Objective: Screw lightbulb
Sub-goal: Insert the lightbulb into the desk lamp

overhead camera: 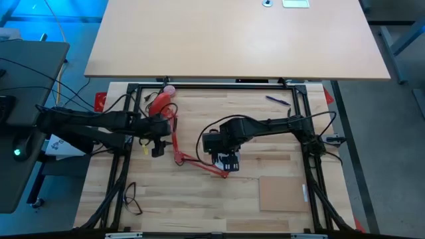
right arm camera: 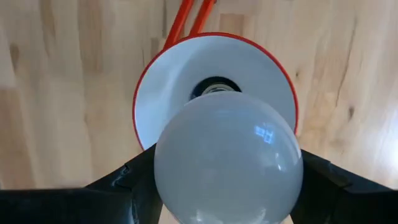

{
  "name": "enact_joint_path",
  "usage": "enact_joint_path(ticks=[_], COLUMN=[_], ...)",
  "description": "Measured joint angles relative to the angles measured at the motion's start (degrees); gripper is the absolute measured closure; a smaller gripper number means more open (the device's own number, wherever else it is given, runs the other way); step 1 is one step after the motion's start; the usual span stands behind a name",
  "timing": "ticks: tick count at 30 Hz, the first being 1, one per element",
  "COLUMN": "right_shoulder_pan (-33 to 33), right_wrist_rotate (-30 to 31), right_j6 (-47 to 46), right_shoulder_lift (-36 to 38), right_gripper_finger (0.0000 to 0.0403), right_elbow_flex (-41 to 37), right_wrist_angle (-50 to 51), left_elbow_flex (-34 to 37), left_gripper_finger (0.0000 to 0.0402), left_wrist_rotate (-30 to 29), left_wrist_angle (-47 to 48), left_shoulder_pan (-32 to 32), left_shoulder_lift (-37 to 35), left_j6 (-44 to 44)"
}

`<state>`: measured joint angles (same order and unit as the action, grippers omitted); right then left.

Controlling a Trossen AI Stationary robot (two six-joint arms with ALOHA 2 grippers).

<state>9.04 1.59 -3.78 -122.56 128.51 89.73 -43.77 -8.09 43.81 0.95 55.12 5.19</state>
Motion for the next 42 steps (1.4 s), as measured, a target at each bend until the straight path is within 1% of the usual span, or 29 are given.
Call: enact_joint_path(ticks=[3, 6, 11, 15, 17, 19, 23, 26, 30, 33, 38, 42], right_shoulder_pan=[0.0, 0.1, -0.4, -0.4, -0.3, -0.3, -0.4, 0.4, 0.9, 0.8, 0.2, 0.2], right_wrist_rotate=[0.7, 2.9, 3.9, 2.1, -0.1, -0.7, -0.7, 0.0, 0.8, 1.6, 2.5, 2.8], right_j6=[9.2, 16.8, 23.6, 27.9, 28.1, 28.3, 28.9, 29.1, 27.8, 28.4, 28.8, 29.6], right_shoulder_lift=[-0.1, 0.0, -0.3, -0.6, -0.5, -0.5, -0.5, -0.6, -0.5, -0.5, -0.5, -0.5], right_gripper_finger=[0.0155, 0.0155, 0.0155, 0.0155, 0.0155, 0.0155, 0.0155, 0.0155, 0.0155, 0.0155, 0.0155, 0.0155], right_elbow_flex=[0.0, 0.0, 0.0, 0.0, 0.0, -0.5, -5.8, -9.0, -8.6, -8.8, -11.2, -12.9], right_wrist_angle=[0.0, -0.1, 0.3, -0.1, -0.1, -0.4, -1.8, -5.9, -8.6, -7.7, -7.7, -10.4], left_elbow_flex=[0.0, 0.0, 0.0, 0.0, 0.0, 0.0, 0.0, 0.0, 0.0, 0.0, 0.0, 0.0], left_gripper_finger=[0.0179, 0.0179, 0.0179, 0.0179, 0.0179, 0.0179, 0.0179, 0.0179, 0.0179, 0.0179, 0.0179, 0.0179], left_wrist_rotate=[0.3, 1.1, 1.8, 1.6, 1.0, 0.0, -2.5, -4.1, -4.7, -4.7, -5.2, -6.2], left_wrist_angle=[0.6, 0.6, 0.5, 0.4, 0.3, 0.1, -0.1, 0.0, -0.1, -0.4, -0.4, -0.4], left_shoulder_pan=[0.2, 1.1, 3.2, 5.0, 5.8, 6.8, 8.0, 8.6, 9.0, 9.0, 9.0, 9.0], left_shoulder_lift=[1.9, 3.2, 4.2, 4.1, 3.9, 3.9, 3.9, 3.9, 3.9, 3.9, 3.9, 3.9], left_j6=[1.7, 2.2, 3.6, 6.6, 8.1, 8.6, 9.2, 9.3, 10.3, 10.7, 10.7, 10.7])
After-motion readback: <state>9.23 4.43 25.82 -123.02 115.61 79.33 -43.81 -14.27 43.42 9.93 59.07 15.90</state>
